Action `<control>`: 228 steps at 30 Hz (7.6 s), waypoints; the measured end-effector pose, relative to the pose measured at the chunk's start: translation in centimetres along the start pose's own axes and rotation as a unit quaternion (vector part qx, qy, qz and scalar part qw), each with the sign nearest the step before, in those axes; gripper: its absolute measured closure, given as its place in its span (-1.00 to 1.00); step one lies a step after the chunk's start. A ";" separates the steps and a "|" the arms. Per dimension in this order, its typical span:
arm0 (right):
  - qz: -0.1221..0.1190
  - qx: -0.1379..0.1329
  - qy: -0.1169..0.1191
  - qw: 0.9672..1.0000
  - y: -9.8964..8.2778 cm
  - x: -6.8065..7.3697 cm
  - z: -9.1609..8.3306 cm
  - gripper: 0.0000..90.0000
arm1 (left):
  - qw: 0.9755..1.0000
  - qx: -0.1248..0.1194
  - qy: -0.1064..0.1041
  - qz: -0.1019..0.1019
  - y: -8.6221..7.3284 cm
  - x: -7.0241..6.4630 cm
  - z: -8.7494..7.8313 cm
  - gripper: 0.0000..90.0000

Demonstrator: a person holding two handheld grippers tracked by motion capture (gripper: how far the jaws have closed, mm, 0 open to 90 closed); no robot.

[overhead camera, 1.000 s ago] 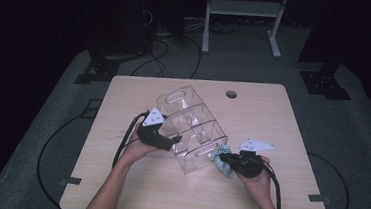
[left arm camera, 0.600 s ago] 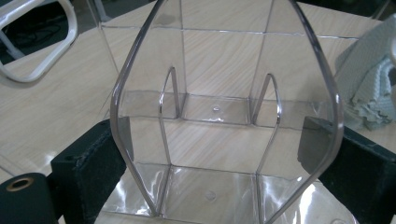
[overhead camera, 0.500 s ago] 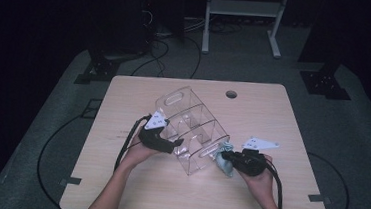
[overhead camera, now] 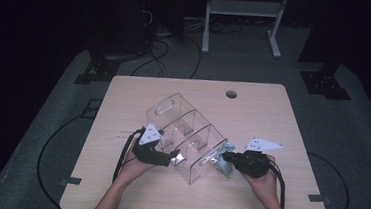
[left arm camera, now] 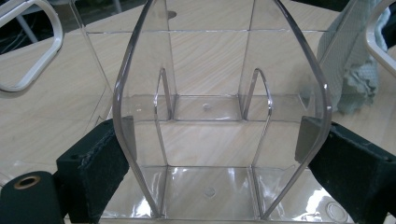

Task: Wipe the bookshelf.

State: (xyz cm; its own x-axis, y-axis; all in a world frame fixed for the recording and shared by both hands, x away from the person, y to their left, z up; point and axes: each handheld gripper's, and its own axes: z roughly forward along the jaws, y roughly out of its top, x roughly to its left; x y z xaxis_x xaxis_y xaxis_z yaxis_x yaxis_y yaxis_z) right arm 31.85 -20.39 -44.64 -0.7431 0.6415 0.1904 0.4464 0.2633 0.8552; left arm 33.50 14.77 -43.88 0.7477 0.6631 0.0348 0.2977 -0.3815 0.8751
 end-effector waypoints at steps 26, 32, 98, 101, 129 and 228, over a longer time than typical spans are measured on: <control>-0.017 -0.029 0.011 0.999 2.5 1.2 -1.1 0.90 | 1.000 -0.011 0.026 -0.010 -0.7 -0.7 -0.9 -0.82; -0.013 -0.023 0.006 1.000 2.8 1.1 -1.0 0.90 | 0.999 -0.014 0.033 -0.016 -0.6 -0.8 -0.7 -0.82; -0.086 0.000 0.064 0.994 3.3 7.8 1.0 0.90 | 0.997 -0.022 0.062 -0.033 -0.6 -0.7 -0.2 -0.83; -0.069 -0.007 0.051 0.996 3.3 6.9 0.7 0.90 | 0.997 -0.022 0.065 -0.031 -0.6 -0.7 -0.1 -0.83; -0.055 0.047 0.050 0.996 -0.2 6.3 4.0 0.90 | 0.996 -0.027 0.069 -0.040 -0.8 -0.6 -0.2 -0.83; -0.071 0.100 0.072 0.990 -2.4 6.4 6.4 0.84 | 0.997 -0.021 0.065 -0.041 -0.9 -0.4 -0.6 -0.81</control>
State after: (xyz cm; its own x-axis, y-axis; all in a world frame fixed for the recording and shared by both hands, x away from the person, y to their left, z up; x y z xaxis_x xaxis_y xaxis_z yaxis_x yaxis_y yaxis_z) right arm 29.22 -12.30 -48.53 -0.8623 0.4824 0.1542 0.4117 0.4903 0.7682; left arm 32.63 15.24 -44.40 0.6384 0.7694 0.0224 0.3275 -0.2978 0.8967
